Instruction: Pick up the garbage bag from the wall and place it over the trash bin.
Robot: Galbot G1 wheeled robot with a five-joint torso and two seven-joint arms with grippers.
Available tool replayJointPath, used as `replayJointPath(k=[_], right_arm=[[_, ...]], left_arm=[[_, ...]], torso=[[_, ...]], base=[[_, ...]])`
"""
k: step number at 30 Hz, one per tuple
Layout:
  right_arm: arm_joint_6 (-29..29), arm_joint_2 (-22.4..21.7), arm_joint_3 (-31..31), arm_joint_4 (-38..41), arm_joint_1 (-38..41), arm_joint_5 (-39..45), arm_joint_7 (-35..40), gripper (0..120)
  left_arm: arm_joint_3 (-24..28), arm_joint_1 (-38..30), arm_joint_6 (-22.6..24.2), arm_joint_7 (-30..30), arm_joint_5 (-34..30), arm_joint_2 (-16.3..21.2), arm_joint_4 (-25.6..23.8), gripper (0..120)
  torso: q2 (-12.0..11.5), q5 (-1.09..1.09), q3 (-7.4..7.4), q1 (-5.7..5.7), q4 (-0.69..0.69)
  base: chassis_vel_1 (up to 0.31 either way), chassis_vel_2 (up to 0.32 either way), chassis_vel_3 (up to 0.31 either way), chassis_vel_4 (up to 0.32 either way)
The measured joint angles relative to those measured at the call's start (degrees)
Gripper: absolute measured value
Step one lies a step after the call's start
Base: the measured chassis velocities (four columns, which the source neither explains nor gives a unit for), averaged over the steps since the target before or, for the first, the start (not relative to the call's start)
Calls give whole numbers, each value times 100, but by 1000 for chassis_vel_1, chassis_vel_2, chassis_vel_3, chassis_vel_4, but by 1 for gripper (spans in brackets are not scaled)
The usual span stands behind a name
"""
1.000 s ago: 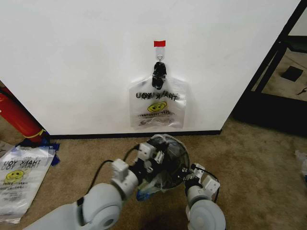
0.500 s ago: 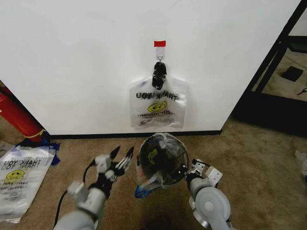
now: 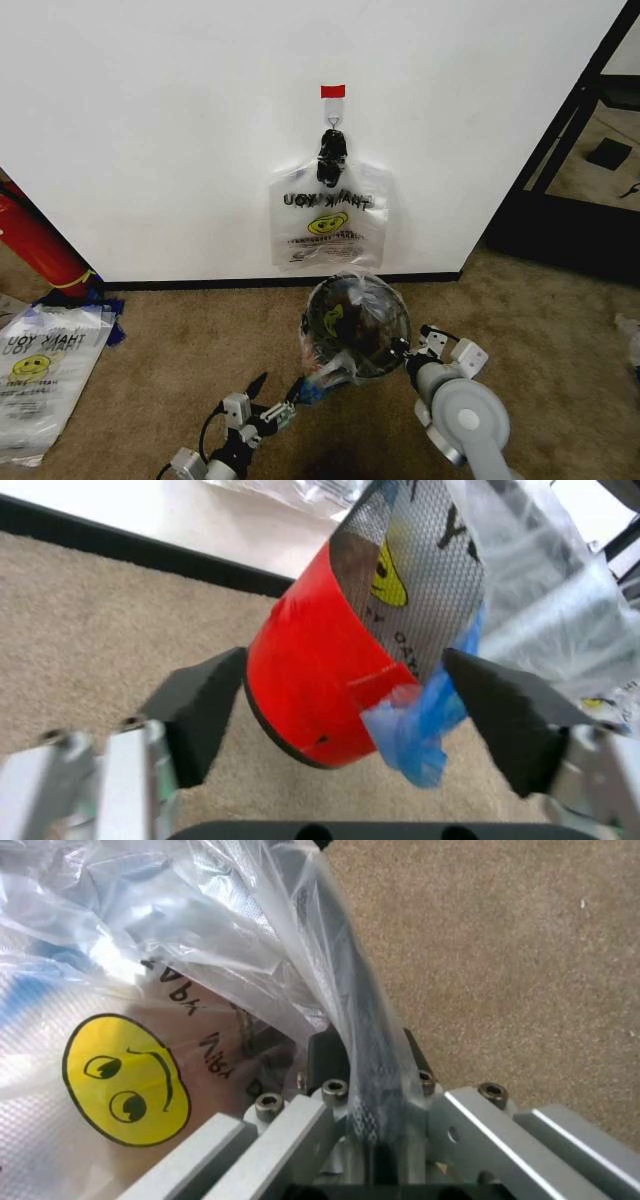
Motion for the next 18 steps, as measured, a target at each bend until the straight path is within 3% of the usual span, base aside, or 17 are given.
replayJointPath(k=[6, 9, 18], right_arm=[[-62, -26, 55, 47, -51, 44, 49, 0], [-70, -22, 44, 50, -73, 33, 49, 0], [-94, 19, 27, 81, -112, -6, 62, 0]], left_arm=[[346, -75, -133, 45, 189, -138, 132, 48], [410, -90, -137, 73, 194, -156, 88, 41], [658, -147, -141, 120, 292, -196, 41, 7]], torso=[[0, 0, 0, 0, 1], [0, 0, 0, 0, 1], [0, -1, 0, 0, 1]], base=[[0, 0, 0, 0], [0, 0, 0, 0], [0, 0, 0, 0]])
